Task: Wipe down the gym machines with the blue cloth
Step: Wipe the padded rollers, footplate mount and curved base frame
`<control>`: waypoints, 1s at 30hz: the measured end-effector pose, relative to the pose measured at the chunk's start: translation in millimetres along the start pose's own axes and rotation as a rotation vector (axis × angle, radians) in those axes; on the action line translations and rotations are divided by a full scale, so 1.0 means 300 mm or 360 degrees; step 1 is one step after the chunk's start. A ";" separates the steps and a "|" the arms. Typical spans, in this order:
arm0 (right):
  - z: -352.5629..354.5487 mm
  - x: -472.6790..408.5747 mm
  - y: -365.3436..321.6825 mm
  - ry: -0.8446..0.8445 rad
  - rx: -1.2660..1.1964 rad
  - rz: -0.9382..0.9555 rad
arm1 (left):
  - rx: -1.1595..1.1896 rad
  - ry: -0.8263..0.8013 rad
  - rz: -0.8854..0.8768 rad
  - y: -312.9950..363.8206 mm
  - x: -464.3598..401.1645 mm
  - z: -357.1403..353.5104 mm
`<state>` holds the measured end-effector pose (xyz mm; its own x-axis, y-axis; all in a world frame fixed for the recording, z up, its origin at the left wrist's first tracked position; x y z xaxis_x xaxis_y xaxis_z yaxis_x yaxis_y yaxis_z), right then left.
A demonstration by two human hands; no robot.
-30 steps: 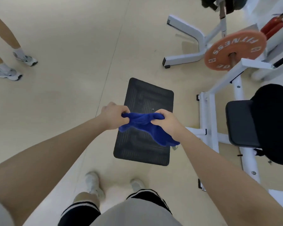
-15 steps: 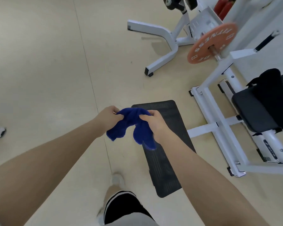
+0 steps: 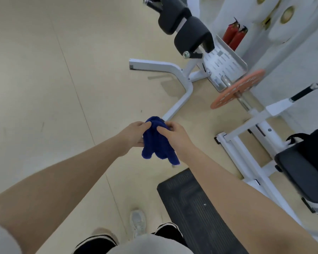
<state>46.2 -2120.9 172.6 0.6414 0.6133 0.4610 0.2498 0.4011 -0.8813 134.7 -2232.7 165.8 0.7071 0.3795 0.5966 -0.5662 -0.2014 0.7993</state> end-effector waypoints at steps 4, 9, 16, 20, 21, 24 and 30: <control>-0.084 -0.248 -0.171 -0.0148 -0.0139 -0.0015 | -0.0013 -0.0061 -0.0042 0.183 -0.213 0.171; -0.182 -0.630 -0.310 -0.0145 -0.0153 0.0032 | -0.0230 -0.0150 -0.0127 0.384 -0.580 0.406; -0.248 -1.072 -0.619 0.0136 -0.0349 0.0112 | -0.0514 -0.0305 -0.0173 0.741 -1.060 0.706; -0.197 -1.309 -0.712 0.0330 -0.0262 0.0158 | -0.0586 -0.0438 -0.0206 0.910 -1.304 0.747; -0.175 -1.372 -0.733 0.0362 -0.0226 0.0186 | -0.0593 -0.0457 -0.0210 0.948 -1.371 0.746; -0.098 -1.585 -0.800 0.0400 -0.0150 0.0204 | -0.0551 -0.0505 -0.0211 1.072 -1.575 0.726; 0.093 -2.033 -1.003 0.0390 0.0105 0.0296 | -0.0377 -0.0550 -0.0112 1.382 -2.004 0.667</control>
<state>-440.4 -2596.8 159.6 0.8293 0.5014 0.2469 0.0697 0.3456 -0.9358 -440.5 -2725.2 153.0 0.8251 0.0519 0.5626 -0.5647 0.0426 0.8242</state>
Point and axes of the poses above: each hand's wrist, its own x-axis away from the middle knuckle, its own z-axis out of the back of the hand, y = z × x, the point moved 3 cm from there along -x, towards the middle knuckle, and after that the axes turned 5 degrees about -x, right-handed, at the moved point
